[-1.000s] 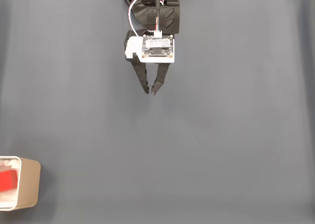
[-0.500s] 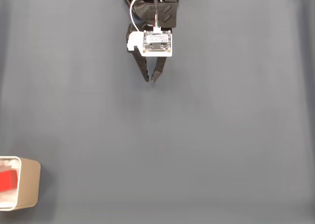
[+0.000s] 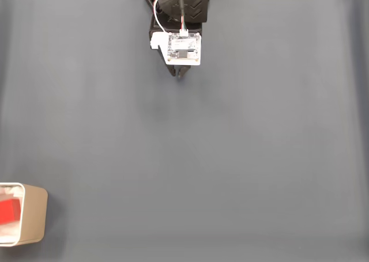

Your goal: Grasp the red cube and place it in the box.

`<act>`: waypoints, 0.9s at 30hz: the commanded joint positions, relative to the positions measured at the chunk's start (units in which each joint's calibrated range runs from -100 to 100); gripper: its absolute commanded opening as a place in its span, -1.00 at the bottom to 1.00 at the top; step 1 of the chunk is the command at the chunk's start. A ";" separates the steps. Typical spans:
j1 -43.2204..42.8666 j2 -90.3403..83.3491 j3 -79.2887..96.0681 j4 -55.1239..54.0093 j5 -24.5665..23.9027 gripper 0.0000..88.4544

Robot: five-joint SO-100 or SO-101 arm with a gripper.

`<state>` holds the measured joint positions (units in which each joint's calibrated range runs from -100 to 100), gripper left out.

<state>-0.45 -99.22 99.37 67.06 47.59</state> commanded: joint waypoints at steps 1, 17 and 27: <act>-0.62 -0.69 0.45 2.28 -0.54 -1.00; -0.48 -0.69 0.45 8.51 -0.05 -1.00; -0.55 -0.69 0.45 8.67 0.78 -1.00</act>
